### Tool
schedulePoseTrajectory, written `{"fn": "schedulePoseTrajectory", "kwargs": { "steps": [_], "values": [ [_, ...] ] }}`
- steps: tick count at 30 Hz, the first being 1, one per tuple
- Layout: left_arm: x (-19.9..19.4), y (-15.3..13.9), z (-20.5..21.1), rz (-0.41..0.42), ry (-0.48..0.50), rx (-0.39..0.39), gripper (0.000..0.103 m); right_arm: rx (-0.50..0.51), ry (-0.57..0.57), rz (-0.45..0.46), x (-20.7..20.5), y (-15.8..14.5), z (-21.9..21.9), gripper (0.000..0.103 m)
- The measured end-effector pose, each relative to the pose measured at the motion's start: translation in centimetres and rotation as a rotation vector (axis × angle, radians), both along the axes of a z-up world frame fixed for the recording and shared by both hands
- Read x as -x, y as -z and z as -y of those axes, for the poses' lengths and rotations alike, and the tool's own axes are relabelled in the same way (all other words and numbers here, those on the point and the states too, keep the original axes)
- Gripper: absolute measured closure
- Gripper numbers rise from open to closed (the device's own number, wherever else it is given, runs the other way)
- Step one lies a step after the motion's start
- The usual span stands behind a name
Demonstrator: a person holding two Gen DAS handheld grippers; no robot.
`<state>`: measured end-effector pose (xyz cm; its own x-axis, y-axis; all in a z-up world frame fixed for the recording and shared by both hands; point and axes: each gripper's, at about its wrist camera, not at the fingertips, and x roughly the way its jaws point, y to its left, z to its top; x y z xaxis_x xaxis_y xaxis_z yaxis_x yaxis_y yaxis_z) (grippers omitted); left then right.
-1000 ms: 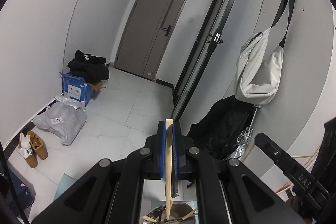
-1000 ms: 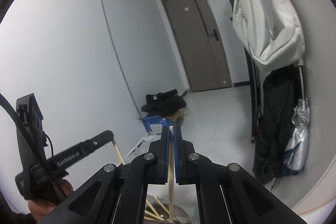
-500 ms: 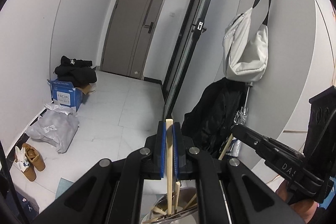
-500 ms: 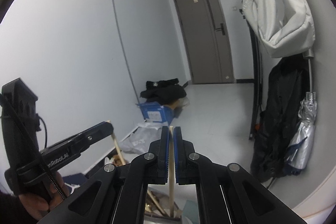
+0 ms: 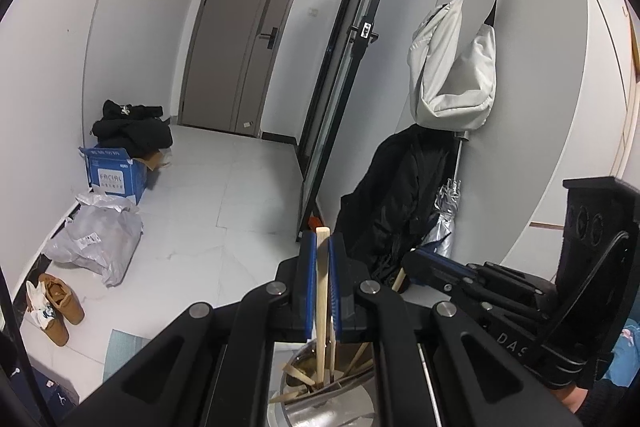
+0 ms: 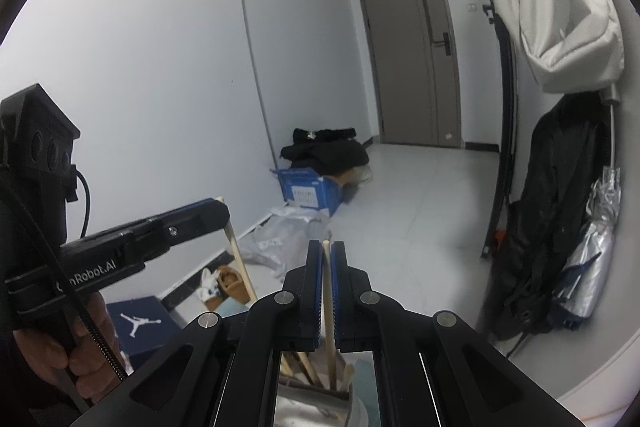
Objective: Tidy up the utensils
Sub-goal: 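Lower the chopsticks into the holder and open both grippers, then move both grippers back down to the last two chopsticks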
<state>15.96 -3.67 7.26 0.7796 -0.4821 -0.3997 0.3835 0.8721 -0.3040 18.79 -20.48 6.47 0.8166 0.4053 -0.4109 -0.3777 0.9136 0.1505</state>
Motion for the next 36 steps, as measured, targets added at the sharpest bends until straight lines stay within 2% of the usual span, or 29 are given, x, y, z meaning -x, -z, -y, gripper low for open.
{"fn": "schedulePoseTrajectory", "kwargs": {
  "steps": [8,12,15,20,21,22,23,24,25,27,29,31,36],
  "values": [
    [0.8,0.7,0.2,-0.041,0.056,0.001,0.100,0.017,-0.031,-0.032,0.6,1.4,-0.7,0.099],
    [0.9,1.4,0.4,-0.095,0.095,-0.015,0.100,0.008,-0.023,-0.067,1.0,2.8,-0.6,0.098],
    [1.2,1.8,0.3,-0.121,0.103,-0.030,0.100,-0.030,-0.016,-0.100,1.1,3.7,0.0,0.097],
    [2.2,1.6,-0.9,-0.150,0.052,-0.044,0.097,-0.050,0.014,-0.116,2.3,3.7,0.7,0.094],
    [2.5,1.4,-1.3,-0.156,0.041,-0.042,0.092,-0.070,0.014,-0.122,2.8,3.6,1.1,0.094],
    [2.8,1.2,-1.6,-0.159,0.031,-0.042,0.082,-0.082,0.015,-0.123,3.3,3.4,1.3,0.093],
    [3.1,1.1,-1.8,-0.161,0.018,-0.044,0.075,-0.089,0.032,-0.116,4.1,3.1,1.6,0.086],
    [3.5,1.0,-2.1,-0.160,0.005,-0.041,0.062,-0.095,0.039,-0.109,4.7,2.9,1.7,0.078],
    [3.9,0.9,-2.3,-0.157,-0.003,-0.037,0.054,-0.105,0.043,-0.100,5.4,2.6,1.8,0.075],
    [4.8,0.7,-2.8,-0.146,-0.039,-0.039,0.049,-0.112,0.047,-0.084,6.6,2.0,1.6,0.066],
    [5.7,0.5,-3.0,-0.148,-0.075,-0.056,0.045,-0.106,0.060,-0.067,8.1,1.6,1.4,0.063],
    [6.9,0.3,-3.3,-0.143,-0.108,-0.061,0.034,-0.108,0.073,-0.067,9.3,1.4,1.1,0.061],
    [9.0,-0.1,-4.0,-0.120,-0.179,-0.067,0.021,-0.109,0.107,-0.054,12.4,1.2,0.8,0.049]
  ]
}}
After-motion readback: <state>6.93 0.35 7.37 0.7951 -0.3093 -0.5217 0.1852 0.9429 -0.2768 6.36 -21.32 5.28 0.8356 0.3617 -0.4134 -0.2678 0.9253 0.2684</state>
